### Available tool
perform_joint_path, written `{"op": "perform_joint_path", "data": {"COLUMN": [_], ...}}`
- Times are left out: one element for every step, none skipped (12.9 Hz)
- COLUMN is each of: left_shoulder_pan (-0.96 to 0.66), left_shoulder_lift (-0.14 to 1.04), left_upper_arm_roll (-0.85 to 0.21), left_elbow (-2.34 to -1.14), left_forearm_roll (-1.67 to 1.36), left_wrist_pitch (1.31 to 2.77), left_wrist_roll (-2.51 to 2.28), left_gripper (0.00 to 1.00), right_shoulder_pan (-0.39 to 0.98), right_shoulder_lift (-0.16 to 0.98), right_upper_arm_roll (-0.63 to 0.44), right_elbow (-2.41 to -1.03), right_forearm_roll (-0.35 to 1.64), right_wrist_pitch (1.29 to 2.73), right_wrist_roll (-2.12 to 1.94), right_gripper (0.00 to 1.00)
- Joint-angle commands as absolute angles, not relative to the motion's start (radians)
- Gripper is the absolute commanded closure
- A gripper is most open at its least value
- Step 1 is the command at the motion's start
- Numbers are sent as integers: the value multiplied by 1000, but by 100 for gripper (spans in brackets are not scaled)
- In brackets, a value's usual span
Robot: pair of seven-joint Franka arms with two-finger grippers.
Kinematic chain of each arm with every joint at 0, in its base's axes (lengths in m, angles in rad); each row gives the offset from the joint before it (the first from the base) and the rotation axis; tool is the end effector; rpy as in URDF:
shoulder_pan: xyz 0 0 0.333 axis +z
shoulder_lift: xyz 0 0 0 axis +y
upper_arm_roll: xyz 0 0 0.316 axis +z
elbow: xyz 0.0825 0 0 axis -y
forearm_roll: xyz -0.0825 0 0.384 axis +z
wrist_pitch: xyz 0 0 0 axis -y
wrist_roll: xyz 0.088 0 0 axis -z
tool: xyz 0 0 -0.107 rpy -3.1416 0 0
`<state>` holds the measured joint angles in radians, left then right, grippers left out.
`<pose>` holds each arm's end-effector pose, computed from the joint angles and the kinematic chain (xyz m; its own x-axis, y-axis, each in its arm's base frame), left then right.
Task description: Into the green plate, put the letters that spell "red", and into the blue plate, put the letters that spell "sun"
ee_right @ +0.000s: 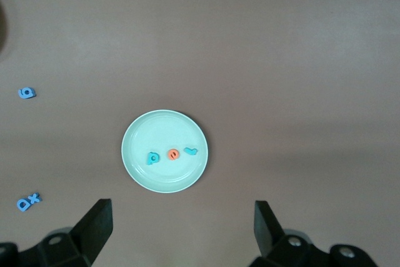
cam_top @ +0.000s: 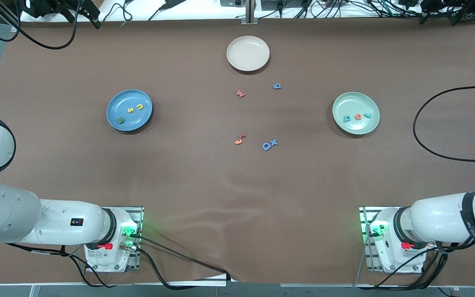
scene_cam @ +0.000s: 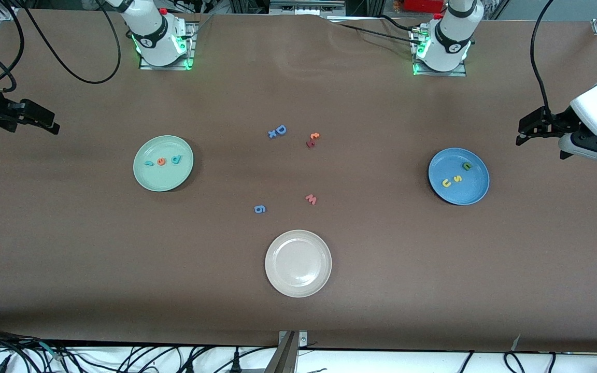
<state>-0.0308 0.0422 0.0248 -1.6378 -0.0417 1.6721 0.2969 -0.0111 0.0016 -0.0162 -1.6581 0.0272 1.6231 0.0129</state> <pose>0.5736 -0.0078 0.5778 0.9558 -0.2940 0.0042 -0.2940 -0.9549 0.0410 0.5567 -0.0124 0.5868 0.9985 -0.0416 -0.0370 -0.0426 -0.9987 -0.0266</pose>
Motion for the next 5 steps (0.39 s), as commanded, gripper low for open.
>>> {"op": "perform_joint_path", "data": {"left_shoulder_pan": [-28,-28,-29,-29,-26], "left_shoulder_lift": [48,48,48,48,48], "left_upper_arm_roll": [23,23,23,23,23], "left_elbow": [-1612,-1612,-1612,-1612,-1612], "left_forearm_roll": [-44,-44,-44,-44,-44], "left_wrist_pitch": [1649,1649,1649,1649,1649], "left_wrist_roll": [295,295,293,293,296], "left_gripper": [0,0,0,0,0], "right_shoulder_pan": [-34,-38,-41,-44,-44], "right_shoulder_lift": [-20,-20,-20,-20,-20], "right_upper_arm_roll": [12,11,8,8,8], "right_elbow": [-1672,-1672,-1674,-1674,-1674], "right_forearm_roll": [17,18,21,21,21], "right_wrist_pitch": [1624,1624,1624,1624,1624], "right_wrist_roll": [-6,-8,-8,-8,-8], "right_gripper": [0,0,0,0,0]}}
